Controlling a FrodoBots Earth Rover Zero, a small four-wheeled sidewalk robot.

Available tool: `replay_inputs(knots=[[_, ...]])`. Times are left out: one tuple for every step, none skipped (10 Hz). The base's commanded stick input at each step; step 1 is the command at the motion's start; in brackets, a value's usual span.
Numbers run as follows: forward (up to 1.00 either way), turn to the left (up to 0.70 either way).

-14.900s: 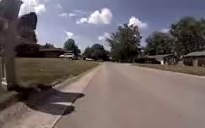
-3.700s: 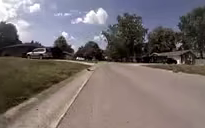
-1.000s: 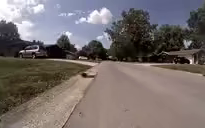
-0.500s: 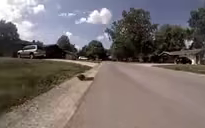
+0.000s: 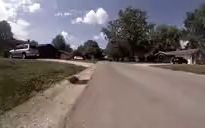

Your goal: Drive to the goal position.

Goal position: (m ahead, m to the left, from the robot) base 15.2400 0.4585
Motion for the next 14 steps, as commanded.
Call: replay_inputs(knots=[[1.0,0.0],[1.0,0.0],[1.0,0.0],[1.0,0.0],[1.0,0.0],[1.0,0.0],[1.0,0.0],[1.0,0.0],[1.0,0.0],[1.0,0.0],[1.0,0.0],[1.0,0.0],[1.0,0.0],[1.0,0.0]])
